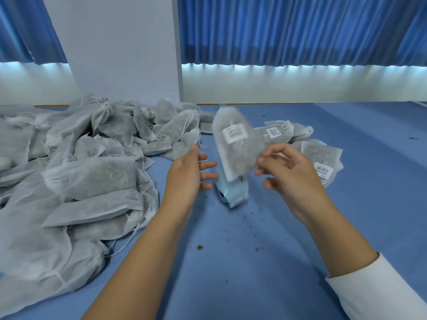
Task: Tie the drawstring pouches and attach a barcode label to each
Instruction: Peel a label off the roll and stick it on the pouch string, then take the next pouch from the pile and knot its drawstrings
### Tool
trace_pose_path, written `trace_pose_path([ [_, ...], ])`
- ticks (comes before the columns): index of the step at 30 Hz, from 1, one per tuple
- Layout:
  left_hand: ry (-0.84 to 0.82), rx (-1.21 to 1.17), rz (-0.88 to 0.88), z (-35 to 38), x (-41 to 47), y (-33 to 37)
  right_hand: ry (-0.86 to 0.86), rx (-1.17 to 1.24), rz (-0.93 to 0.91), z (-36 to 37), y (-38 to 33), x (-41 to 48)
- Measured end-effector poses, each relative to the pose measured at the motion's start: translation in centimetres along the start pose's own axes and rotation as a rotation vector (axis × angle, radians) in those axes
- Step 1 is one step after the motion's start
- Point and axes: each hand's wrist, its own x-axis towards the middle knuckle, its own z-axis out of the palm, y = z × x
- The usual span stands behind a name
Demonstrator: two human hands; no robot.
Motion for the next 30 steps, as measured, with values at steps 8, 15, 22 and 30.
trace_pose_path([
  [8, 0.165, 0.225, 0.089, -1.7, 1.6, -0.4, 0.073, 0.355, 0.083, -0.7, 0.7, 1.0],
  [15, 0.343, 1.213, 0.292, -3.9, 2.5, -1.5, 0.007, 0.172, 0.182, -0.3, 1.3, 0.6],
  [22, 0.328, 1.518, 0.104, -4.6, 3.3, -1.7, -0.049, 0.070, 0.233, 0.3, 1.6, 0.4],
  [30, 0.329, 1.643, -0.041, -4.8, 3.6, -1.8, -0.074, -0.016, 0.226, 0.2, 1.7, 0.3],
])
